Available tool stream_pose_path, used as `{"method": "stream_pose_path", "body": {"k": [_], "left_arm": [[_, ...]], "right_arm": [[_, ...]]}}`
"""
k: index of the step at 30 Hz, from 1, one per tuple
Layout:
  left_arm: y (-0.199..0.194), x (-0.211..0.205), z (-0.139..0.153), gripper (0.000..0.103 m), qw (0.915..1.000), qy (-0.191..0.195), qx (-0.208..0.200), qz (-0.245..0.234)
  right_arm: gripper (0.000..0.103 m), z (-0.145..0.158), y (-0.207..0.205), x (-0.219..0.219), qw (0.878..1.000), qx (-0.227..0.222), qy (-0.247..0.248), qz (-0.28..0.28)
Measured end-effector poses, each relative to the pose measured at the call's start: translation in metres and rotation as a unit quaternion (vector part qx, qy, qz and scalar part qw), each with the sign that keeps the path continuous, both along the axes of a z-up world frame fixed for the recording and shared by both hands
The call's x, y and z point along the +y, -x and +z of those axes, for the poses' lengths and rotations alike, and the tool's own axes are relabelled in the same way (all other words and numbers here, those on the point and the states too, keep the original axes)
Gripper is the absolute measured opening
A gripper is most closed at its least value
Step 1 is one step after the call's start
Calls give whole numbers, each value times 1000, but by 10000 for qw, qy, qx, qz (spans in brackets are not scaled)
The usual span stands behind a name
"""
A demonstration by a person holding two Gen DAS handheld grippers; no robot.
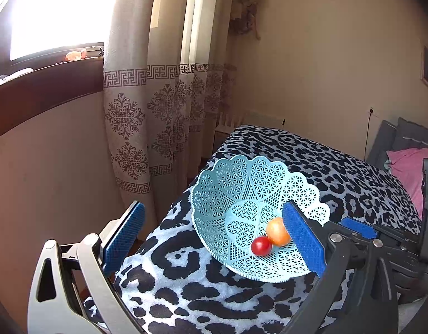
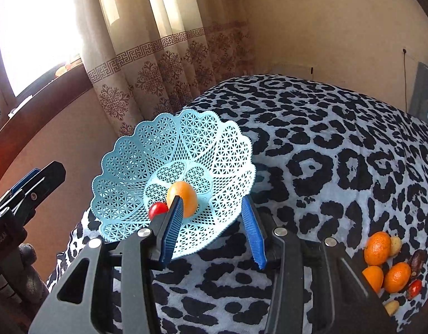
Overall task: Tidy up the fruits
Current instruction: 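Carry the large orange into the blue basket and open the right tool, then move the right tool to the pile and grasp the dark brown passion fruit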
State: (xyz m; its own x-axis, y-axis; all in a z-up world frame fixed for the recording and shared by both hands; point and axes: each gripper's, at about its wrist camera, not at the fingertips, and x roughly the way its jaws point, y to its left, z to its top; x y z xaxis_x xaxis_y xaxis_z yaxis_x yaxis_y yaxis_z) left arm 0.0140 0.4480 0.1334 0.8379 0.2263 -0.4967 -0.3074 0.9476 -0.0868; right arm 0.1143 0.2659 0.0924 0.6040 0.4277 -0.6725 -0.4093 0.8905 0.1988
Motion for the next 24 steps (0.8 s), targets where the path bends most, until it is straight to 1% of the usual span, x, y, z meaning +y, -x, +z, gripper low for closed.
{"method": "stream_pose_path", "body": {"k": [4,6,7,14,24], "left_arm": [[1,-2,2,100,10000,-17,-11,15],[2,-3,3,100,10000,-1,-22,4],[2,-4,3,100,10000,0,-26,-2],[6,-10,8,100,9999,-45,-80,-80],[10,-19,11,100,9997,-125,-149,-162]], "right_arm": [[47,2,7,-7,10000,-22,-88,-38],[53,4,13,-11,9998,-66,-158,-79],[54,5,15,-13,9997,-83,-189,-99],[55,6,27,-26,9990,-88,-359,-252],[55,5,38,-47,9979,-120,-421,-483]]}}
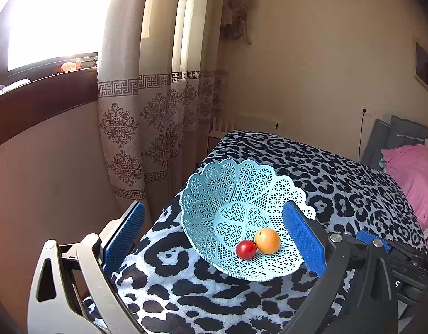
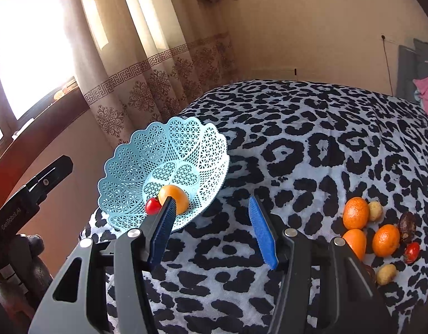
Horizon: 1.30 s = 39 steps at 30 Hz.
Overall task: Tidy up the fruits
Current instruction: 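Move the right tool to the pile and grasp the dark brown passion fruit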
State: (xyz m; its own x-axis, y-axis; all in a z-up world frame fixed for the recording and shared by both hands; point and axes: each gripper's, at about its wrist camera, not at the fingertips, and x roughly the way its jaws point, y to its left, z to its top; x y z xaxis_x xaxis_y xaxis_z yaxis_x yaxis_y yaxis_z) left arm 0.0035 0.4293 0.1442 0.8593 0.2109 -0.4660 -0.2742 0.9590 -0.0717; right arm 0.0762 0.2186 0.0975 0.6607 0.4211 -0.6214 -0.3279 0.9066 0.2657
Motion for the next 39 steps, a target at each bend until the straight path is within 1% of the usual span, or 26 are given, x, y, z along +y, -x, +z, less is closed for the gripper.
{"method": "stream_pose_path", "body": {"k": [7,13,17,26,29,34,37,39], "left_arm": [[0,-10,0,100,9999,-97,5,-106],[0,-21,-2,100,9996,-157,42,-215],[0,-31,-4,100,9992,-244,53,-307],[-9,-58,-16,100,9964,-371,286,-704],[-9,-63,-17,100,9960,-362,312,-760],[-12,-70,-20,100,9953,-347,374,-820],[-14,-75,-21,100,9947,-376,407,-863],[-15,-79,-21,100,9944,-386,412,-896]], "right_arm": [[55,0,6,-29,9995,-1,-41,-307],[55,-4,9,-64,9979,24,-29,-650],[57,-9,10,-90,9961,38,105,-878],[57,-23,13,-154,9892,188,277,-1429],[57,-25,14,-174,9861,213,347,-1610],[57,-31,12,-207,9807,317,283,-1909],[57,-36,6,-218,9796,429,199,-1951],[57,-40,1,-220,9798,485,234,-1926]]}}
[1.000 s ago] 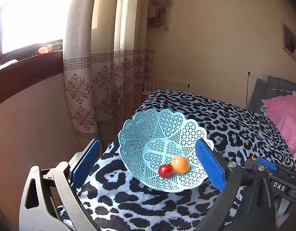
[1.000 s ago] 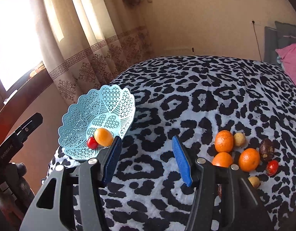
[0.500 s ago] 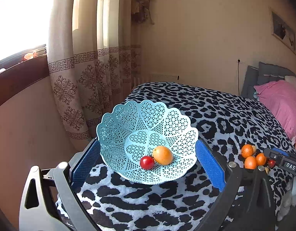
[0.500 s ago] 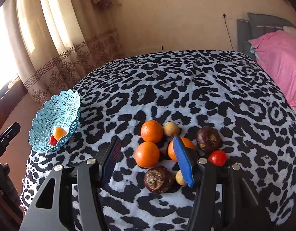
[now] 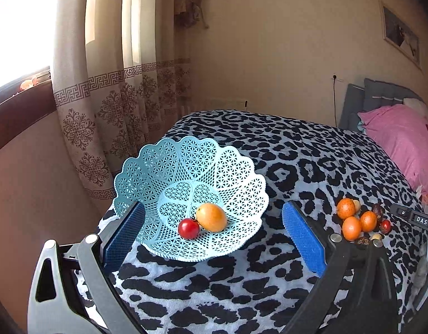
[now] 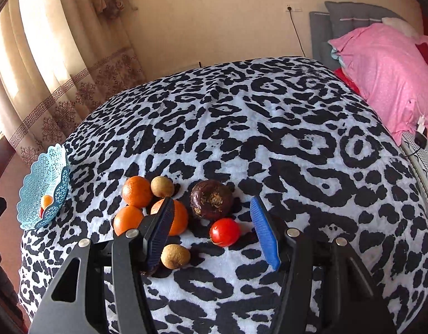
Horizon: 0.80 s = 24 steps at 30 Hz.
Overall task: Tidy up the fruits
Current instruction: 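Move the right tool to the pile and grasp the dark brown passion fruit, then grasp an orange with the left tool while the right tool holds the passion fruit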
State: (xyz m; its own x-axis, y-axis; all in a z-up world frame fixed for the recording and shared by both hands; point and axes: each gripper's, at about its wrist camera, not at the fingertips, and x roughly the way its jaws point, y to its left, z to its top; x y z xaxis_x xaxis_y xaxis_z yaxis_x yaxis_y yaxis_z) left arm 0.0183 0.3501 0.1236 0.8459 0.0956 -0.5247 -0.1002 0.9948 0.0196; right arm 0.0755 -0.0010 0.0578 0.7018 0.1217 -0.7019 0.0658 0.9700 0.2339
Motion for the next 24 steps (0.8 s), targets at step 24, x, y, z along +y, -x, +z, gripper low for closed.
{"method": "stream_pose_path", "body": {"k": [24], "left_arm": [[-13,-29,0,100,9992,-231,137,-285]], "right_arm": [[58,-36,-57,2,9970,685,-348,127]]}}
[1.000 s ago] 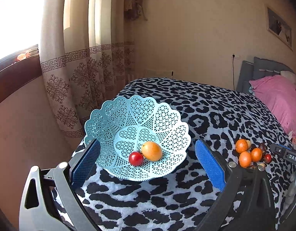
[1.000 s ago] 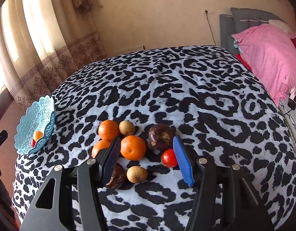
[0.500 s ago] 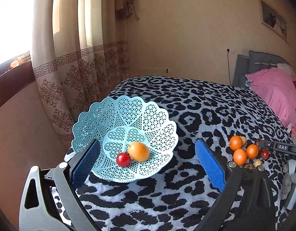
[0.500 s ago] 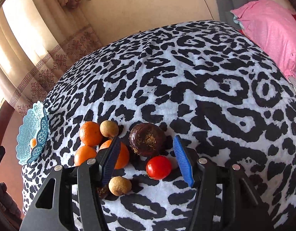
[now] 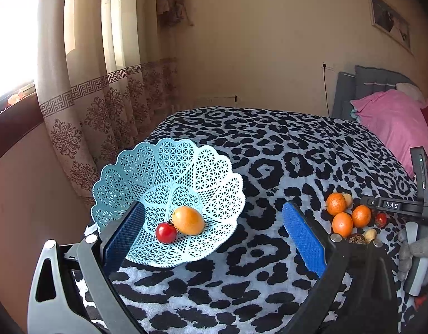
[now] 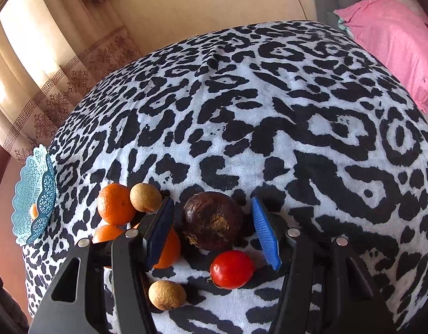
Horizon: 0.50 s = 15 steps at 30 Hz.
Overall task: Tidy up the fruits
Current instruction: 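Grasp an orange with the left tool while the right tool holds the passion fruit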
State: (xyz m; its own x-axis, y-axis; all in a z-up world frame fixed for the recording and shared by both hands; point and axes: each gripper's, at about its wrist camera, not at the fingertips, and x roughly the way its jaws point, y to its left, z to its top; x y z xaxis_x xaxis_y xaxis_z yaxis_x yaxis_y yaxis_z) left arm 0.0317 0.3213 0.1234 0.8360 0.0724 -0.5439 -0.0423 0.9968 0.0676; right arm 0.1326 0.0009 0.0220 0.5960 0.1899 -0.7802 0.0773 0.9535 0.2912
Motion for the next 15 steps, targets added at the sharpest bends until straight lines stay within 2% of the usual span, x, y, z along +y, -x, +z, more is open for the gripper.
{"method": "stream_pose_path", "body": {"k": [2,7,15], "left_arm": [[-1,-3,0,100,10000,-18,12,-29],[-4,-13,0,100,9999,-64,57,-125],[-10,-35,-7,100,9985,30,276,-478]], "right_arm": [[57,0,0,2,10000,-19,88,34],[44,1,4,4,9997,-54,233,111],[44,18,21,-1,9987,-419,264,99]]}}
